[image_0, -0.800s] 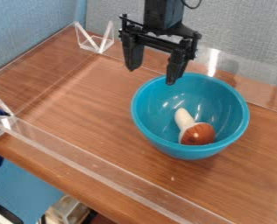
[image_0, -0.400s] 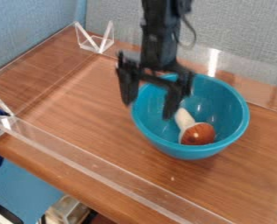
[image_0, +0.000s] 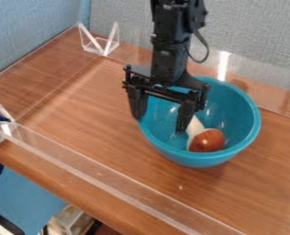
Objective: Remove the mushroom from inside the blue bowl and put it on the table
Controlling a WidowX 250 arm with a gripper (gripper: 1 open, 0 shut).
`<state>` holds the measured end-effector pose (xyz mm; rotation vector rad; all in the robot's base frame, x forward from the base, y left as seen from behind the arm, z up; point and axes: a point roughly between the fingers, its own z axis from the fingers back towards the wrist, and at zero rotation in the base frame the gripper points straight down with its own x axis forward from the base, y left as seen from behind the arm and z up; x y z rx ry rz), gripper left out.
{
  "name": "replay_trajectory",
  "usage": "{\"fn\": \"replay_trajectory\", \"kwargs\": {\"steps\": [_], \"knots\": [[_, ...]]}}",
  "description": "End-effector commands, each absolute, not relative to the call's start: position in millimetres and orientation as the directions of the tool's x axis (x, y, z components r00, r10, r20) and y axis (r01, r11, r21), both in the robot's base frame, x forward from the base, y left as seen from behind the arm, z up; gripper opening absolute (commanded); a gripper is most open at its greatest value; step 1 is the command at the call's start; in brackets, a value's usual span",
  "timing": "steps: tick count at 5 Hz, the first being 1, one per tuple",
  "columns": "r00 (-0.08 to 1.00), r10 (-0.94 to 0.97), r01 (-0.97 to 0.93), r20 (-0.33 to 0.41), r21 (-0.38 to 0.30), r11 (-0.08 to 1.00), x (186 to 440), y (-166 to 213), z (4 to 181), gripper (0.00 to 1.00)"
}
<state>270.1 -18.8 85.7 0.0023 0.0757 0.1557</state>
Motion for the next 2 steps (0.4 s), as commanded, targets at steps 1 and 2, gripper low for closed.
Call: {"fn": "replay_trajectory", "kwargs": {"steps": [1,2], "knots": [[0.991,0.137,-0.137,-0.002,-0.004,0.991,287,-29,92.9,1.0],[0.993,0.12,-0.12,0.006,-0.001,0.993,298,-43,82.6,1.0]]}}
